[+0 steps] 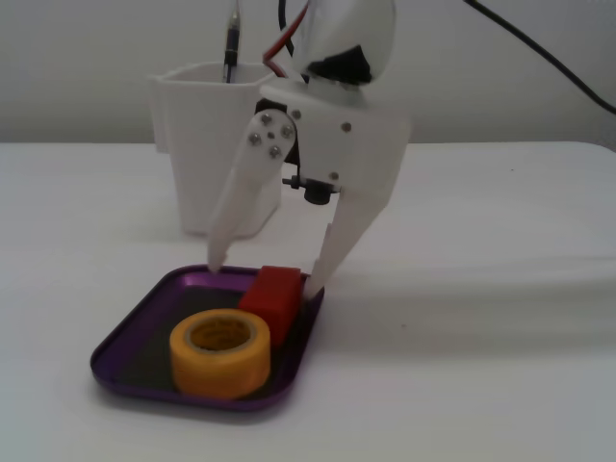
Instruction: Pick up the red cube and place it in the box.
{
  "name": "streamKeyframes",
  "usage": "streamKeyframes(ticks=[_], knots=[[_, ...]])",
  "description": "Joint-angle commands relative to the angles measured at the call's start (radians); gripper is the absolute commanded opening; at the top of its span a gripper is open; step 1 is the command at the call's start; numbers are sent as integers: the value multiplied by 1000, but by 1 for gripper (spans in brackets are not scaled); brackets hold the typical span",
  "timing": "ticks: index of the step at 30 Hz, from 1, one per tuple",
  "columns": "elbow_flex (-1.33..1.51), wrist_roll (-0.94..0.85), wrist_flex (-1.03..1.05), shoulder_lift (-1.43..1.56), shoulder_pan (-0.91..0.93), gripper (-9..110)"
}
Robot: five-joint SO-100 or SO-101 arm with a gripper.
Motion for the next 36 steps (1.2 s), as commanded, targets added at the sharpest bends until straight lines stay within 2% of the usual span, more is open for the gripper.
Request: streamKeyframes(ticks=[1, 10, 13, 22, 36], knots=[[-166, 11, 155, 54, 15, 28], [-503, 3, 621, 298, 2, 29], [-491, 11, 669, 449, -2, 28], [112, -114, 634, 996, 12, 29], [1161, -115, 245, 1822, 17, 29]])
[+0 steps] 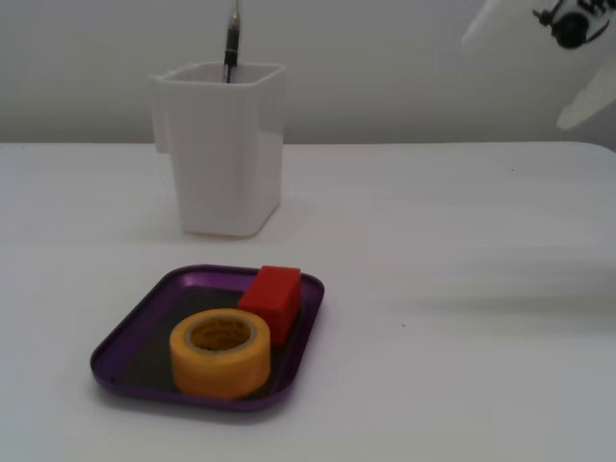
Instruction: Pick up the red cube and place it in the box.
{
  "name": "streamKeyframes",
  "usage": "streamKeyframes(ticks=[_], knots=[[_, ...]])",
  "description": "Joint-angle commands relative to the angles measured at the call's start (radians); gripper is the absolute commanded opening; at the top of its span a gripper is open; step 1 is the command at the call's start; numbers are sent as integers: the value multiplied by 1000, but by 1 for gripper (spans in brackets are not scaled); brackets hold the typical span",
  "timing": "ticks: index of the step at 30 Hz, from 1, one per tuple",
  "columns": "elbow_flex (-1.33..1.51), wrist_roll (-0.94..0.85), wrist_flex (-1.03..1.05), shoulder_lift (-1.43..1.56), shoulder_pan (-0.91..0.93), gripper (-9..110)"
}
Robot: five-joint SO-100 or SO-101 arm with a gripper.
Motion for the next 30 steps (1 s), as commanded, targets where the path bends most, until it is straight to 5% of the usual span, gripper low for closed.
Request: streamKeyframes(ticks=[1, 9, 15, 22, 30], knots=[[219, -6, -100, 221, -3, 29], [548, 2, -117, 583, -3, 28], [583, 2, -120, 557, -3, 28], [594, -3, -120, 557, -3, 0], [595, -3, -118, 558, -5, 0]])
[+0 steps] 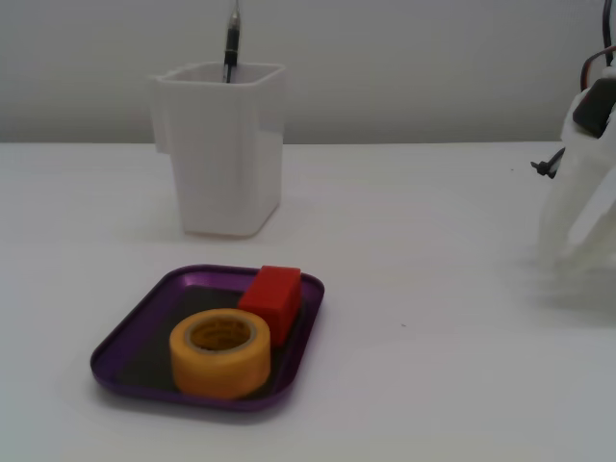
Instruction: Pick up the red cube and place it in the box.
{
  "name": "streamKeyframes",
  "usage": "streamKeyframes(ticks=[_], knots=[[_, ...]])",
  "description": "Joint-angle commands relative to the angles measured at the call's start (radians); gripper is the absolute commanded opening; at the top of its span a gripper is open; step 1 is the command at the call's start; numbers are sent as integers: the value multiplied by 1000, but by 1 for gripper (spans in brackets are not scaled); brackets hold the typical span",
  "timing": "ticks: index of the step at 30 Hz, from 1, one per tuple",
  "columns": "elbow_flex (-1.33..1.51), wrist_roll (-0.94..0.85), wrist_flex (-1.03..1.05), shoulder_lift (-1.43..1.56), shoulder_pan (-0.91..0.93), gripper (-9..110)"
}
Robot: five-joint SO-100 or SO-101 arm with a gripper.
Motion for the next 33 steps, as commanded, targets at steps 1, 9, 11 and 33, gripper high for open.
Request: streamKeyframes(ticks=[1, 9, 11, 33], knots=[[-5, -5, -12, 84, 5, 0], [95, 3, -57, 84, 3, 0], [126, 5, -54, 84, 3, 0], [140, 8, -57, 84, -8, 0]])
